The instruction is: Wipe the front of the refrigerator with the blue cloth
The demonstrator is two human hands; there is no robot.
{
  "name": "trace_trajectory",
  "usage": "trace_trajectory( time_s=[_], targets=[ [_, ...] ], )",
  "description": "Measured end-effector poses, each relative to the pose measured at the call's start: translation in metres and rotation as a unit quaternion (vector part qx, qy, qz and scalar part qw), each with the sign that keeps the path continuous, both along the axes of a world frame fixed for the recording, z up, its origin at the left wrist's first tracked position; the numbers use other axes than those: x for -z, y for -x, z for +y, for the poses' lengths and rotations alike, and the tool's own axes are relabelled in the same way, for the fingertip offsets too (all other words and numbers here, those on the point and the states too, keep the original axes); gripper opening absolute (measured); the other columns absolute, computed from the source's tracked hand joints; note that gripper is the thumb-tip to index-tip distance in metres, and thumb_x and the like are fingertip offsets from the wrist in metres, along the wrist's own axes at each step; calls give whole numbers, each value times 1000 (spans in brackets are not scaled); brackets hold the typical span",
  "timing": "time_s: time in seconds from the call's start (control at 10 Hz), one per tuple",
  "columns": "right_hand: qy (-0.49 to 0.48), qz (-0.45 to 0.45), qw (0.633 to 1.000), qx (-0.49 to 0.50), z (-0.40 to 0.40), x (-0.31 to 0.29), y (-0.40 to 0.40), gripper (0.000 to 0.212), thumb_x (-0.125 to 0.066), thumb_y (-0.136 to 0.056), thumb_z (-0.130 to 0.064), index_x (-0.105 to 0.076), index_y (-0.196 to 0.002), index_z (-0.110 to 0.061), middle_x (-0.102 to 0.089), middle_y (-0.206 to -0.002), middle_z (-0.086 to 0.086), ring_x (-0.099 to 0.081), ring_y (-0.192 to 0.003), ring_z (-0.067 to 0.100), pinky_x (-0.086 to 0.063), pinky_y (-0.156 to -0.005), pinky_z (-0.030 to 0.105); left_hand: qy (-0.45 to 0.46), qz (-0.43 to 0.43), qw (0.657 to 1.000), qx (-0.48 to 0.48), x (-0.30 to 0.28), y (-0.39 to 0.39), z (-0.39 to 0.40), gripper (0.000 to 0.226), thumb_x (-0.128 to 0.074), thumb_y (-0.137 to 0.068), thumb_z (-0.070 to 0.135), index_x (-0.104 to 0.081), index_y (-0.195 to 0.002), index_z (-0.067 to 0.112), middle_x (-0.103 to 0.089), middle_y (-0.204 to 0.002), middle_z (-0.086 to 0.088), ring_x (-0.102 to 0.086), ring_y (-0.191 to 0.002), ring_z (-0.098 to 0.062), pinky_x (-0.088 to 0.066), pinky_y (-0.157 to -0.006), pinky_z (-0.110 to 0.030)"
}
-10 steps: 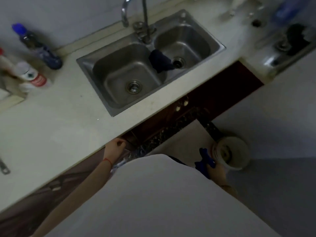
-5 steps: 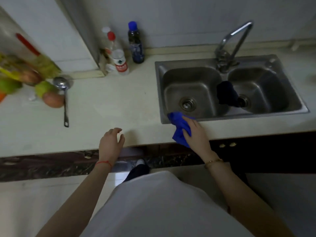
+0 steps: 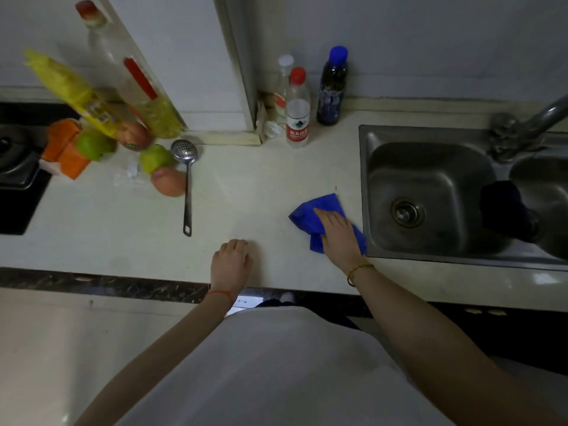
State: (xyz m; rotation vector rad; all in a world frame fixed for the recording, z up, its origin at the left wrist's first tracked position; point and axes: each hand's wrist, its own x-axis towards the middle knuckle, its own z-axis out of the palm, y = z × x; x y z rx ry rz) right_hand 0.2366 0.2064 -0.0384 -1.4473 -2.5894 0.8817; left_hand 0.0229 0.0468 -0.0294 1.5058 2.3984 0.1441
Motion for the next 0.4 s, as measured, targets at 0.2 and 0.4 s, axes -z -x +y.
trace_trajectory(
  time_s=[0.2, 0.4],
  targets=[
    [12, 49, 998, 26, -2, -14, -27, 48, -60, -92, -23, -47, -138, -14, -51, -141, 6, -41, -134, 25, -29, -118, 38, 16, -15, 1000, -6, -2, 4, 3, 30, -61, -85, 12, -65, -114, 4, -68, -108, -17, -64, -93, -38, -53, -76, -41],
    [16, 134, 963, 234, 4, -92, -66, 32, -57, -94, -17, -58, -126, -14, -61, -125, 5, -55, -111, 13, -39, -98, 26, -103, -86, 989, -59, -40, 23, 25, 30, -60, -91, 20, -64, -118, 11, -67, -114, -11, -65, -102, -31, -53, -84, -39]
  ],
)
